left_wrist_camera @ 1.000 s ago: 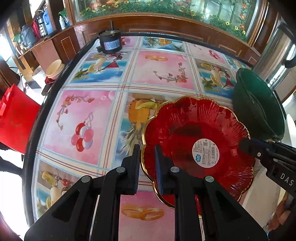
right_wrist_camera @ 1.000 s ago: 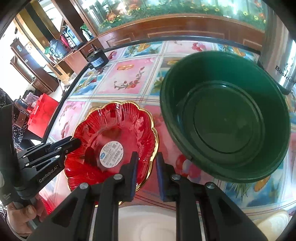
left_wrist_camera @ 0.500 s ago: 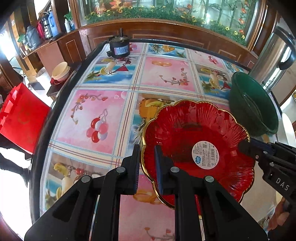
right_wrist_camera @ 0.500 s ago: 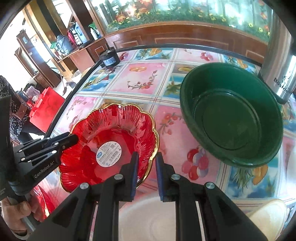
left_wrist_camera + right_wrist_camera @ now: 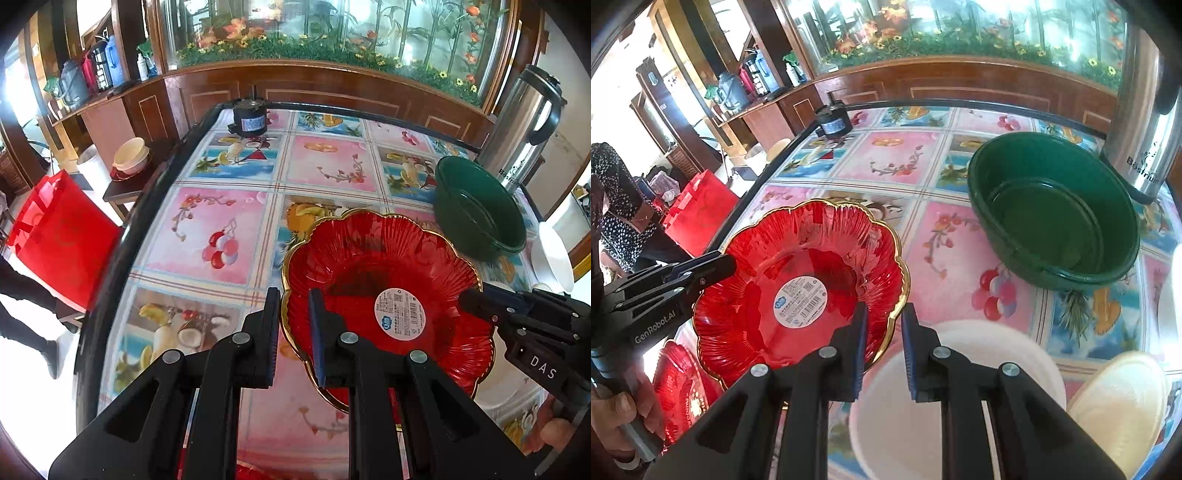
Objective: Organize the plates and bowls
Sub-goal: 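Carry the smaller red plate over the large red plate with the left gripper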
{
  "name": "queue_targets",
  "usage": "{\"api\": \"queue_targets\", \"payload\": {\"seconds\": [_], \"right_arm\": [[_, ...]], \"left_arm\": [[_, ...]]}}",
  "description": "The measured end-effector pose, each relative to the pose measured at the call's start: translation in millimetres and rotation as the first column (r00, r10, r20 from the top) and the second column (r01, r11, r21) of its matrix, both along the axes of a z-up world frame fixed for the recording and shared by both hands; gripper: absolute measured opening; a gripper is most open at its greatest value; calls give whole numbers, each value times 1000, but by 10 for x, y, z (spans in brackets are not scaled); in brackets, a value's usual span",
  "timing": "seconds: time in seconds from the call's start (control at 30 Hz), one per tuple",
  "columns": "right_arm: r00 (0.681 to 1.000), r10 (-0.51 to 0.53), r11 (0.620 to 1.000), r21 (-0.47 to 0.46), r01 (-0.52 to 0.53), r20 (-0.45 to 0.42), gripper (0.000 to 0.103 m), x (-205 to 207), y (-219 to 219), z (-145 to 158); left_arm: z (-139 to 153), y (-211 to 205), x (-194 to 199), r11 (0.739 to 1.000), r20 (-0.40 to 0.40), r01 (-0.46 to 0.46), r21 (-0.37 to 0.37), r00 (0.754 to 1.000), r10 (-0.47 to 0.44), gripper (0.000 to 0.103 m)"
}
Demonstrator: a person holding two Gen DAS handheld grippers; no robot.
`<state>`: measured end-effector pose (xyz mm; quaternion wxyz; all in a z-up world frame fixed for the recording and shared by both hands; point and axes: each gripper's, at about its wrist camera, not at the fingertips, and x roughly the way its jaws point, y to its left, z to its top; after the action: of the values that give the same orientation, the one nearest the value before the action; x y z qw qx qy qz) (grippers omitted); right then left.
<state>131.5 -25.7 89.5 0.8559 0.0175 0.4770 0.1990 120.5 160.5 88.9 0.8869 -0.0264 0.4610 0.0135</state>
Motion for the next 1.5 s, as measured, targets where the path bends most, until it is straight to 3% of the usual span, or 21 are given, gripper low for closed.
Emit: {"api": "queue_targets", "payload": {"seconds": [0.5, 0.97, 1.17, 1.5], "right_arm": [[997, 48, 999, 17, -49, 55, 16, -517, 208, 232], [989, 124, 992, 17, -126, 79, 17, -1077, 512, 291], [983, 166, 985, 25, -169, 84, 17, -1356, 716, 274], [969, 247, 969, 6, -247, 32, 20, -1648, 1127, -35]], "left_arm": [[226, 254, -692, 999, 56, -16, -34, 998, 18, 15], [231, 598, -1413, 998, 74, -49, -50, 996, 52, 15], [136, 817, -1774, 996, 65, -78, -53, 995, 81, 15], [-188, 1125, -2155, 989, 10, -137, -46, 990, 138, 15]]}}
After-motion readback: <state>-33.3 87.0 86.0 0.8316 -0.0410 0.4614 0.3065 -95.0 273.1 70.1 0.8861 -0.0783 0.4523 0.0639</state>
